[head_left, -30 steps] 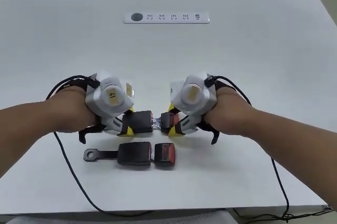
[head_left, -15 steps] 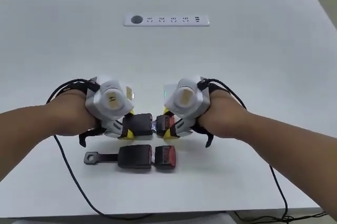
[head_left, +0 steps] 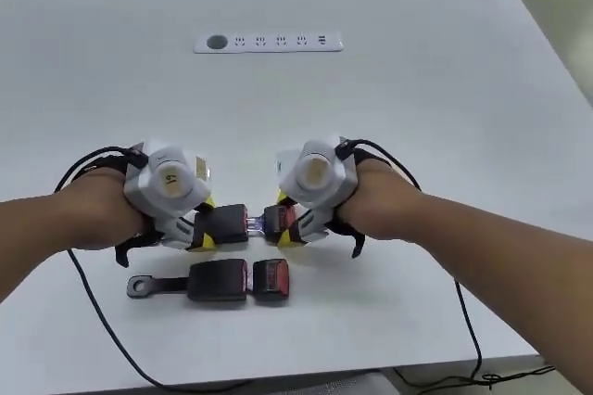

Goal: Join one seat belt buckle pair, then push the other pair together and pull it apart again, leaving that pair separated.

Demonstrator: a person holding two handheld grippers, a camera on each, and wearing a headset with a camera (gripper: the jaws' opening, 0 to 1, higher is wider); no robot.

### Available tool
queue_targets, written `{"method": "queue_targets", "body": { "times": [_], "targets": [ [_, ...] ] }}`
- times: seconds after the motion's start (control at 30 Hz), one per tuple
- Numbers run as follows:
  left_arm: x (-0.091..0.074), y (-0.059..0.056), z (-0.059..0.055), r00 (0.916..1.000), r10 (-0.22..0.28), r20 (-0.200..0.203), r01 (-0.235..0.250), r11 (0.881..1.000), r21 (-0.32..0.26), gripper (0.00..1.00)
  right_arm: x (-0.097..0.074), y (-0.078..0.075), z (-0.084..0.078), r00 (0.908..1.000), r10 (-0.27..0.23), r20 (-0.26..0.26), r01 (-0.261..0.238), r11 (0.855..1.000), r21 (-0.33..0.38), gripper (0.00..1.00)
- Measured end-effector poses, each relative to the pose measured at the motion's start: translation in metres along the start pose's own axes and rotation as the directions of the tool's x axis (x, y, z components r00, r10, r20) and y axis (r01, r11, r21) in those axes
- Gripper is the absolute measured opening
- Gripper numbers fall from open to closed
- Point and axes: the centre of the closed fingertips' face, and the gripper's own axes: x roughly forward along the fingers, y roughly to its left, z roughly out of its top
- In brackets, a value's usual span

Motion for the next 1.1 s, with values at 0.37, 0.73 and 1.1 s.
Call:
{"method": "queue_targets", "body": {
  "times": [0.37,0.73,1.1],
  "targets": [
    [0.002,0.001,-0.001,1.0000,0.000,-0.003,0.000,1.000,-0.004,0.33,-0.025,-0.002,-0.034,0.9998,-0.020,0.001,0.020,0.999,0.033,0.33],
    [0.004,0.002,-0.003,1.0000,-0.002,-0.002,0.002,1.000,-0.005,0.34,-0.042,0.001,-0.071,0.9991,-0.010,-0.041,0.011,1.000,0.020,0.33],
    [0.005,0.003,-0.002,1.0000,-0.005,0.008,0.005,1.000,-0.003,0.34,-0.052,-0.001,-0.088,0.9978,-0.021,-0.062,0.023,0.999,0.032,0.38]
  ]
}}
